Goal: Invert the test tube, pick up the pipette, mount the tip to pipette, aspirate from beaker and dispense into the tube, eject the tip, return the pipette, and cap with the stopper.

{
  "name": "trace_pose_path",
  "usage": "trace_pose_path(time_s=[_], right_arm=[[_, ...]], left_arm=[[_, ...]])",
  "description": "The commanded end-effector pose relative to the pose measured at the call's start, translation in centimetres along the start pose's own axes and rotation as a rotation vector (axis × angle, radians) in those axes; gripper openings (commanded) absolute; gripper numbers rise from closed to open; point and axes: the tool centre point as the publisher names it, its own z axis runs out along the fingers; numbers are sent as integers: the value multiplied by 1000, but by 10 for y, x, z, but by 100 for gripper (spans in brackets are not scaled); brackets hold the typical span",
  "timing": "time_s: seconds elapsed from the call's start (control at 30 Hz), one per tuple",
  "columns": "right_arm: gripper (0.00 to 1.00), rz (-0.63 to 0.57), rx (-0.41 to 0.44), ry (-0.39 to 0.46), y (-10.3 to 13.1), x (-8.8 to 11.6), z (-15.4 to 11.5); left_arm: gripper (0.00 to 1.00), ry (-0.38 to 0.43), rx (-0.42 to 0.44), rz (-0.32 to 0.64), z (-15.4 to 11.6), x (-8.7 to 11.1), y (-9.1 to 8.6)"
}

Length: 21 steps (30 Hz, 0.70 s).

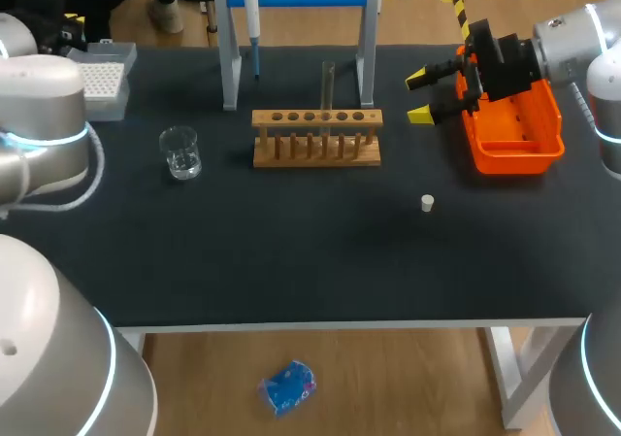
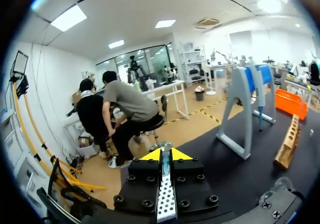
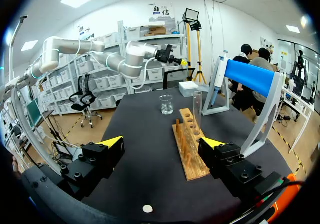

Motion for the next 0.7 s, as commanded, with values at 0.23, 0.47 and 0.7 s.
trace_pose_path(time_s=[0.23,0.47,0.7], right_arm=[[100,0,2,0,0,0,0],[100,0,2,0,0,0,0],[100,0,2,0,0,0,0]], left_arm=[[0,99,79,-8,-33,0,-1],[0,99,79,-8,-33,0,-1],[0,164,139,84,-42,7,-15]])
